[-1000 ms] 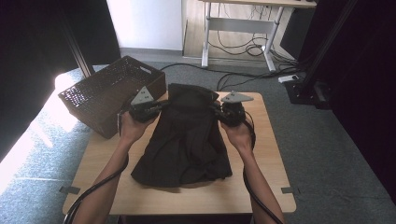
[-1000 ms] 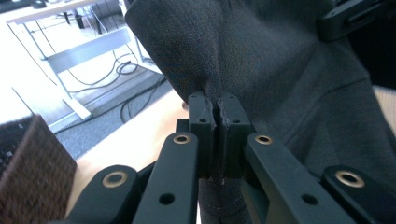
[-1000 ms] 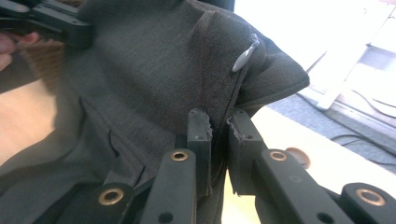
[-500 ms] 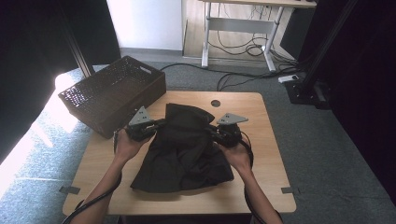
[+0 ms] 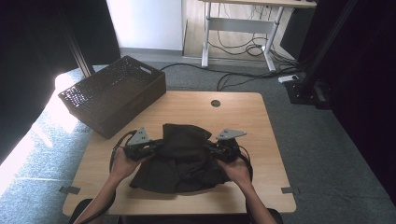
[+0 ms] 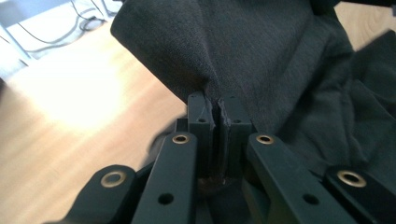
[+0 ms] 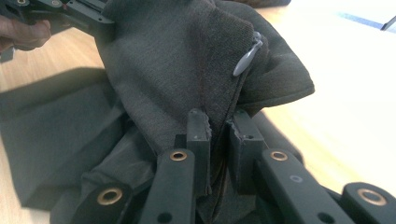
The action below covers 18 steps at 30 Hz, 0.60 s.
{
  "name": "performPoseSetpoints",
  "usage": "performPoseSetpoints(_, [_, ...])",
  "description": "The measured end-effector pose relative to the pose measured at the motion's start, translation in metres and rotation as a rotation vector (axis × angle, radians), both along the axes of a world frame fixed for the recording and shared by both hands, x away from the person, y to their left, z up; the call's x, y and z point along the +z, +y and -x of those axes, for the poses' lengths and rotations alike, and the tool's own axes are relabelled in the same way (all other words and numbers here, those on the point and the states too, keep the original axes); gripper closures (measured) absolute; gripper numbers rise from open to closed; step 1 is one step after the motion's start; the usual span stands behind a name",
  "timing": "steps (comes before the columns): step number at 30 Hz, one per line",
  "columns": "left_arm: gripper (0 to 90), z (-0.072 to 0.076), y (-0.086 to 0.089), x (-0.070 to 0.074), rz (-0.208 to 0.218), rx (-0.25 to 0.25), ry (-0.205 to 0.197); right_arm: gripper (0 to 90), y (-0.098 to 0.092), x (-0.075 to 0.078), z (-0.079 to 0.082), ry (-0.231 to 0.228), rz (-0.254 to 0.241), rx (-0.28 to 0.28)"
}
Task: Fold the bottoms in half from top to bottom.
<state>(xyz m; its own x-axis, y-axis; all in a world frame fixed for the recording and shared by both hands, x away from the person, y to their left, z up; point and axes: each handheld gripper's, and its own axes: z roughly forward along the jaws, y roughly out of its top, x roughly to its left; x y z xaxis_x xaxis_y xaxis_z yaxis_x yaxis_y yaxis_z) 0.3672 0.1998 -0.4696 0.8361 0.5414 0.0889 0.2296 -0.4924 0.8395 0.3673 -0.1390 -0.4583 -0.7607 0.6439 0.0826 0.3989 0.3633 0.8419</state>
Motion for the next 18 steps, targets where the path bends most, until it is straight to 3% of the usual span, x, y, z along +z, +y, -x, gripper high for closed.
performPoseSetpoints(10, [84.3, 0.022, 0.001, -0.033, -0.033, -0.021, 0.062, 79.8, 0.001, -0.027, 0.018, 0.062, 0.018, 0.04])
performPoseSetpoints(18, [83.3, 0.034, -0.003, -0.049, -0.064, -0.033, 0.089, 79.4, -0.003, -0.049, 0.03, 0.126, -0.023, 0.045])
